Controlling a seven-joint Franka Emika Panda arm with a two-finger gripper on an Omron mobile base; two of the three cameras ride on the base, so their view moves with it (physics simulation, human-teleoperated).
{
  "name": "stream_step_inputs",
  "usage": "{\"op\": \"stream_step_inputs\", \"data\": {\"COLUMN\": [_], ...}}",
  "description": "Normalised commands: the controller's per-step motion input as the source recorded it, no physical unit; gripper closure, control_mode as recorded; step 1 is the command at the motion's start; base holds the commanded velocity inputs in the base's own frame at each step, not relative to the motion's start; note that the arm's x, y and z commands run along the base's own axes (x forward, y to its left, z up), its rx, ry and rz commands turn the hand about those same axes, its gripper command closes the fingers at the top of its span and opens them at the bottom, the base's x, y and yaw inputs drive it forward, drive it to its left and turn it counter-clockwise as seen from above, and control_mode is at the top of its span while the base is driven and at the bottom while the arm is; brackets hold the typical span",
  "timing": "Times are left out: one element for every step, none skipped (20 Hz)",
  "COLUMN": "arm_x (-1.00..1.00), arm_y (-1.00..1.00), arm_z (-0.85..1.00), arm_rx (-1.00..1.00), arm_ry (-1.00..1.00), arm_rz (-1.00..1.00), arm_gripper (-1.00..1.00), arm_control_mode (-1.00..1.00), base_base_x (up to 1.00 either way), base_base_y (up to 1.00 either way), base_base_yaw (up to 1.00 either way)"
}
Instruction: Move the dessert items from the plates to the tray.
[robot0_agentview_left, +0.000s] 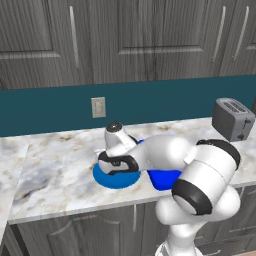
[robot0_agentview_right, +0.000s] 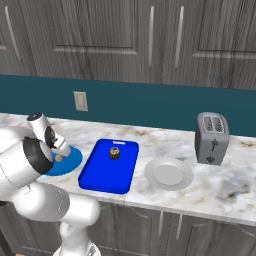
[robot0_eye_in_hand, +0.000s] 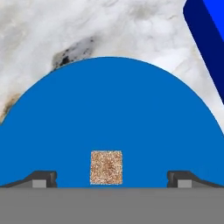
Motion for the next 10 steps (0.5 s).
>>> {"op": "stream_step_inputs", "data": {"arm_x": [0.00,0.00,0.00,0.01,0.01,0.04,0.05,0.07,0.08,0.10], "arm_y": [0.00,0.00,0.00,0.00,0.00,0.00,0.00,0.00,0.00,0.00], "arm_z": [-0.28,-0.33,-0.35,-0.35,-0.36,-0.36,-0.35,-0.29,-0.24,-0.16], "arm_rx": [0.00,0.00,0.00,0.00,0.00,0.00,0.00,0.00,0.00,0.00], "arm_ry": [0.07,0.06,0.06,0.05,0.06,0.06,0.05,0.04,0.02,0.01], "arm_rz": [0.00,0.00,0.00,0.00,0.00,0.00,0.00,0.00,0.00,0.00], "arm_gripper": [-1.00,-1.00,-1.00,-1.00,-1.00,-1.00,-1.00,-1.00,-1.00,-1.00], "arm_control_mode": [-1.00,-1.00,-1.00,-1.00,-1.00,-1.00,-1.00,-1.00,-1.00,-1.00], "base_base_x": [0.00,0.00,0.00,0.00,0.00,0.00,0.00,0.00,0.00,0.00], "base_base_y": [0.00,0.00,0.00,0.00,0.00,0.00,0.00,0.00,0.00,0.00], "base_base_yaw": [0.00,0.00,0.00,0.00,0.00,0.00,0.00,0.00,0.00,0.00]}}
